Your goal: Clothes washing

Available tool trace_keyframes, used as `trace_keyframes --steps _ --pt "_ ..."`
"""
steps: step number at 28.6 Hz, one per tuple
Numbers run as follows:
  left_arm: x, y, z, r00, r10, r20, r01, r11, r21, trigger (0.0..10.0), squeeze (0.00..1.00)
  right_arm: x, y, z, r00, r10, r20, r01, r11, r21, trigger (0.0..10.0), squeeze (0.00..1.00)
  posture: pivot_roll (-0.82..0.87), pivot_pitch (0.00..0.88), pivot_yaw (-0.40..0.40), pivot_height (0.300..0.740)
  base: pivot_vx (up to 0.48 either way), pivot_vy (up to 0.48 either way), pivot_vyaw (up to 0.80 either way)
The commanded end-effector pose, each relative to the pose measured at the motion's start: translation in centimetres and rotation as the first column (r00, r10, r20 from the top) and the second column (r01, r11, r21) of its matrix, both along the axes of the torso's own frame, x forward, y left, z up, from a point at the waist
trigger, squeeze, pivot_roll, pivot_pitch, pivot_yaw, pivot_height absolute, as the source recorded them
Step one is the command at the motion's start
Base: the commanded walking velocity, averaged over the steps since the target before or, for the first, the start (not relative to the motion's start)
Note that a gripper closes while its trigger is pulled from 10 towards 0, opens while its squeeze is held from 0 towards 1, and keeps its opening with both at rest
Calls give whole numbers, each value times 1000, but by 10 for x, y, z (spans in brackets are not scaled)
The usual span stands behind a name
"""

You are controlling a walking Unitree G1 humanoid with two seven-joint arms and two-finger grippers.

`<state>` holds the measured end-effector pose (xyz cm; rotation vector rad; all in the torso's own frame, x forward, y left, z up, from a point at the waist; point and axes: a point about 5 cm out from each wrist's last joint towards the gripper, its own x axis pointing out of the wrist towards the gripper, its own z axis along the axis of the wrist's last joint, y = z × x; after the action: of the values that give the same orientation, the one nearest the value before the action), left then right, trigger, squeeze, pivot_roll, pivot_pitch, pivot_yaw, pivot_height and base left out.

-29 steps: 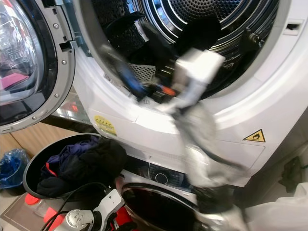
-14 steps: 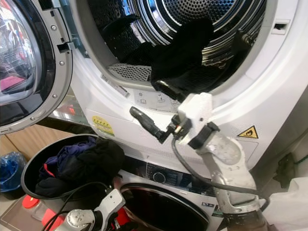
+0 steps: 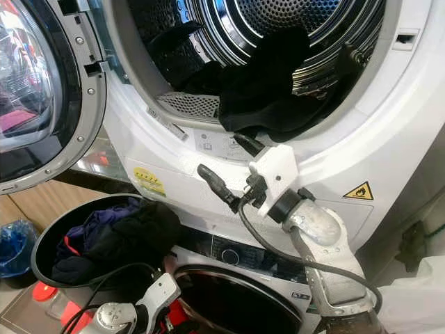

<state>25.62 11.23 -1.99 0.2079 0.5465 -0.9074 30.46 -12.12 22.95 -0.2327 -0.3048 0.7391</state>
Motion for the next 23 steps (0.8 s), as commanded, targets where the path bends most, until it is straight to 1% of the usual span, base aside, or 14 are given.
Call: trace_keyframes --steps 1,8,9,10,11,12,15,16,17,18,23 --pt "1 4 0 1000 9 -5 -9 1000 13 10000 0 9 -4 3 997 -74 -8 74 997 13 10000 0 -32 0 91 740 0 0 0" --pt "1 5 0 1000 15 -5 -15 1000 11 10000 0 17 -5 10 989 -150 9 149 988 45 10000 0 -26 0 90 740 0 0 0" --pt "1 5 0 1000 17 -5 -17 1000 11 10000 0 20 -6 13 985 -174 15 173 983 68 10000 0 -26 0 91 740 0 0 0" --pt "1 5 0 1000 21 -5 -21 1000 10 10000 0 26 -9 21 972 -232 33 226 966 126 10000 0 -26 0 93 740 0 0 0" --pt "1 5 0 1000 21 -5 -21 1000 10 10000 0 26 -9 21 972 -232 33 226 966 126 10000 0 -26 0 93 740 0 0 0" --pt "1 5 0 1000 22 -4 -22 1000 10 10000 0 27 -9 25 970 -241 40 233 961 149 10000 0 -26 0 93 740 0 0 0" --pt "1 5 0 1000 23 -4 -23 1000 9 10000 0 26 -8 31 971 -229 67 215 961 172 10000 0 -24 0 92 740 0 0 0" --pt "1 5 0 1000 22 -5 -22 1000 8 10000 0 23 -5 37 978 -193 83 171 961 219 10000 0 -24 0 91 740 0 0 0" --pt "1 5 0 1000 23 -5 -23 1000 7 10000 0 21 -4 39 981 -174 88 149 961 233 10000 0 -24 0 91 740 0 0 0" --pt "1 5 0 1000 23 -5 -23 1000 7 10000 0 19 -2 40 983 -151 101 124 964 235 10000 0 -24 0 90 740 0 0 0" --pt "1 4 0 1000 23 -6 -23 1000 6 10000 0 17 3 44 980 -136 143 102 970 222 10000 0 -26 0 90 740 0 0 0"
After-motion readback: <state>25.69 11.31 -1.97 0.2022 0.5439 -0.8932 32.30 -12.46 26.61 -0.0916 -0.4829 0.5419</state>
